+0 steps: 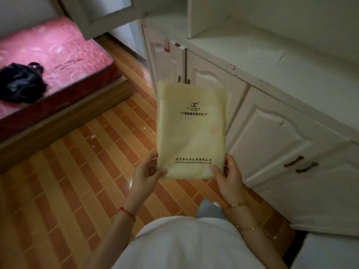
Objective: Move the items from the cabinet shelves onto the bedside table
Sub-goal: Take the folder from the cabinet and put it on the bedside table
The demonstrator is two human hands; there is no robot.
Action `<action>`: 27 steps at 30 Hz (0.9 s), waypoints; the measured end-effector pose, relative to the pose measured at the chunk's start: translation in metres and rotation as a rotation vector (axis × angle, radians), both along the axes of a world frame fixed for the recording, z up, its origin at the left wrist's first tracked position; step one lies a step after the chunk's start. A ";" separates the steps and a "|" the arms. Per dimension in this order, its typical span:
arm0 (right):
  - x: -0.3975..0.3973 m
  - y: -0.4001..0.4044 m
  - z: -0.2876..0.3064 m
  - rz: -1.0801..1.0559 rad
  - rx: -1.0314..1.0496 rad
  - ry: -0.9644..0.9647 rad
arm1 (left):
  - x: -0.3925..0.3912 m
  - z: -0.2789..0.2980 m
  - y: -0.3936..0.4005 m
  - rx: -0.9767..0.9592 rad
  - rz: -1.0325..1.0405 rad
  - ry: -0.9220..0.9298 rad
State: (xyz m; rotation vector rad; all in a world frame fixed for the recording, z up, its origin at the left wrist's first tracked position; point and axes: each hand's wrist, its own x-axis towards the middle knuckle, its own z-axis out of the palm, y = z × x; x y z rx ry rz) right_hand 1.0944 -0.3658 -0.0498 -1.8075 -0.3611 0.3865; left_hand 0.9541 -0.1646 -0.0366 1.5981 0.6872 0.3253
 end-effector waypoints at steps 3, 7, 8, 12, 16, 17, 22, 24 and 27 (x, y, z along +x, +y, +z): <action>0.001 0.036 0.000 0.101 -0.010 0.004 | -0.021 -0.003 0.019 -0.036 0.118 0.009; 0.007 0.088 0.000 0.246 -0.040 0.016 | -0.040 -0.004 0.043 -0.045 0.275 0.004; 0.010 0.103 -0.001 0.282 -0.050 0.013 | -0.043 -0.005 0.050 -0.041 0.319 0.006; 0.018 0.167 -0.002 0.429 -0.033 0.038 | -0.052 -0.006 0.087 -0.027 0.460 0.013; 0.028 0.242 0.003 0.596 0.001 0.068 | -0.055 -0.005 0.130 -0.046 0.599 0.019; 0.032 0.262 0.002 0.627 0.006 0.084 | -0.054 -0.003 0.141 -0.043 0.638 0.014; 0.048 0.358 0.007 0.825 0.008 0.086 | -0.050 0.001 0.194 -0.058 0.853 -0.017; 0.050 0.393 0.010 0.903 0.004 0.078 | -0.050 0.000 0.212 -0.057 0.924 -0.032; 0.045 0.444 0.012 1.003 0.000 0.071 | -0.053 -0.002 0.238 -0.071 1.040 -0.048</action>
